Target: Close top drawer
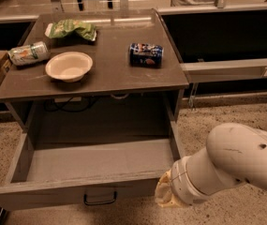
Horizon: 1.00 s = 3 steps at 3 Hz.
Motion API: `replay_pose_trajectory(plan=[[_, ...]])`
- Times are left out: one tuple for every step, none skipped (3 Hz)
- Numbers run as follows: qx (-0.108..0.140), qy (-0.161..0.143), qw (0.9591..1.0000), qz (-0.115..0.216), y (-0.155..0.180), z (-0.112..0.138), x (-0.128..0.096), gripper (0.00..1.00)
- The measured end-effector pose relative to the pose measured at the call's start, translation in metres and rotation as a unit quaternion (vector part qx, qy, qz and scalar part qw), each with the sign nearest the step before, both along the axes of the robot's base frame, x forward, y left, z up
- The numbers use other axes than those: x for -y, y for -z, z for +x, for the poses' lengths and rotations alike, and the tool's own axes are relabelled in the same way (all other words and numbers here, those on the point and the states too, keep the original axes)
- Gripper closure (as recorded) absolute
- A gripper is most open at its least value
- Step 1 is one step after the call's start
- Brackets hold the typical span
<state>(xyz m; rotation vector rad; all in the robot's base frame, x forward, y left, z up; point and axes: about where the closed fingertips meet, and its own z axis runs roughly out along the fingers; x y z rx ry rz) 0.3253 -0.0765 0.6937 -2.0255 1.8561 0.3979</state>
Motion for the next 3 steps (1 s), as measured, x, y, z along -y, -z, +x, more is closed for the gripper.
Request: replay_pose_trajectory(plan=[[0.001,0.047,0.9987,-0.020,0.035,0.018,-0.001,1.00],[-0.003,0.091,0.9951,-0.039,0.070,0.032,0.001,1.00],[-0.007,0.122,0.9910,-0.054,0.094,0.039,-0.001,1.00]])
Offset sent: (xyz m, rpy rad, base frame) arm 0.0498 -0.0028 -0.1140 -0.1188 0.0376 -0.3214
